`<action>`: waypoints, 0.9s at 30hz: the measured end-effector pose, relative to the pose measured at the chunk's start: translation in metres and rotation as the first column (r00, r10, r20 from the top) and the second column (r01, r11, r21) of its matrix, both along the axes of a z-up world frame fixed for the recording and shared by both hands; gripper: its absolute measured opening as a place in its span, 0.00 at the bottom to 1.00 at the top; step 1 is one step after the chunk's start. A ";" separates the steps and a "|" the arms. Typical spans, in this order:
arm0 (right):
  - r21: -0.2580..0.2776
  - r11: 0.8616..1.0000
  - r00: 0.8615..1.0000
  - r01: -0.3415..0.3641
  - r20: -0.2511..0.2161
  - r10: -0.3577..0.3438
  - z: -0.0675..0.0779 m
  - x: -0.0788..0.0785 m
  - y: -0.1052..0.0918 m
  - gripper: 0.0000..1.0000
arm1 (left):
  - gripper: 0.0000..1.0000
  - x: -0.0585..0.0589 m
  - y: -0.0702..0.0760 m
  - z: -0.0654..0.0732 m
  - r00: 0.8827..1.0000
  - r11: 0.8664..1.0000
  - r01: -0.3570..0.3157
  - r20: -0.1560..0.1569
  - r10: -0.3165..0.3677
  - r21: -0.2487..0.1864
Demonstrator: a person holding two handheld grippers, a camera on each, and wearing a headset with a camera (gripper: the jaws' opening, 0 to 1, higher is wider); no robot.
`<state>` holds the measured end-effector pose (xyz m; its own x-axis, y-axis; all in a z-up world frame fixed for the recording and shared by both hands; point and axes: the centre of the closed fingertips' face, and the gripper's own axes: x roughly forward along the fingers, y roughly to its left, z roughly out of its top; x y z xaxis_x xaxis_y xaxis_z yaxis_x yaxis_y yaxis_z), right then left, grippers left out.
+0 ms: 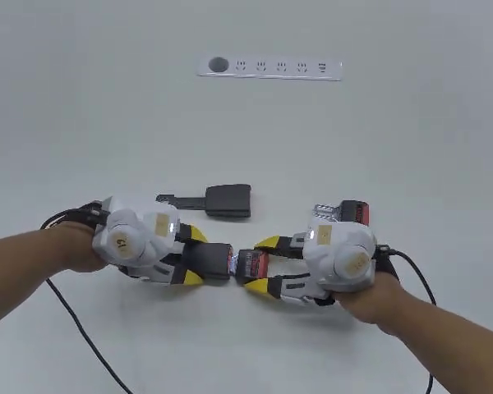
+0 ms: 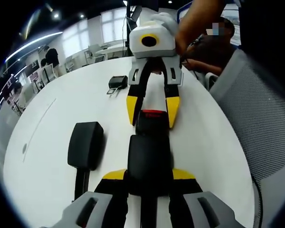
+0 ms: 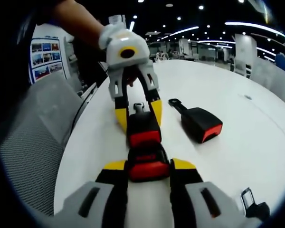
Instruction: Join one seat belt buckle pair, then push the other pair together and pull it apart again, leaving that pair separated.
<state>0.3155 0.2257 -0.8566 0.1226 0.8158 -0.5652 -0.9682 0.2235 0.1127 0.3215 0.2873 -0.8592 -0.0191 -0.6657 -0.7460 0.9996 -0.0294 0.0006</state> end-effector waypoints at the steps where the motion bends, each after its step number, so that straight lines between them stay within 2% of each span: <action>1: 0.002 1.000 1.000 0.001 0.002 -0.001 0.000 0.000 0.001 0.33 | 0.34 0.000 0.000 0.000 1.000 1.000 -0.001 -0.002 0.001 -0.005; 4: 0.000 1.000 0.999 -0.010 0.040 0.010 0.000 -0.001 0.001 0.33 | 0.33 0.000 0.000 0.001 1.000 1.000 0.007 -0.007 -0.007 -0.012; 7: 0.003 1.000 0.998 -0.003 0.059 0.003 0.001 -0.001 0.000 0.32 | 0.33 -0.001 0.000 0.001 1.000 1.000 0.013 -0.013 -0.014 -0.020; 8: 0.016 1.000 0.999 0.012 0.037 -0.013 0.001 0.000 0.000 0.32 | 0.33 -0.002 -0.001 0.002 1.000 1.000 0.014 -0.013 -0.014 -0.023; 10: 0.013 1.000 0.998 0.004 0.056 -0.005 0.001 0.001 0.000 0.32 | 0.33 -0.002 -0.002 0.003 1.000 1.000 0.015 -0.011 -0.015 -0.027; 11: 0.018 1.000 0.999 0.009 0.046 -0.010 0.001 0.001 0.001 0.32 | 0.33 -0.002 -0.002 0.003 1.000 0.999 0.011 -0.013 -0.012 -0.030; 15: 0.018 1.000 0.999 0.009 0.054 -0.010 0.001 0.001 0.001 0.32 | 0.33 -0.003 -0.002 0.003 1.000 0.999 0.002 -0.014 -0.002 -0.040; 27: 0.027 0.999 0.998 0.019 0.051 -0.020 0.002 0.000 0.000 0.32 | 0.33 -0.004 -0.003 0.005 1.000 0.999 0.005 -0.012 -0.006 -0.036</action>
<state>0.3158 0.2261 -0.8548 0.1667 0.8277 -0.5358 -0.9684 0.2398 0.0692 0.3175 0.2840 -0.8538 -0.0319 -0.6917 -0.7215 0.9993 -0.0352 -0.0105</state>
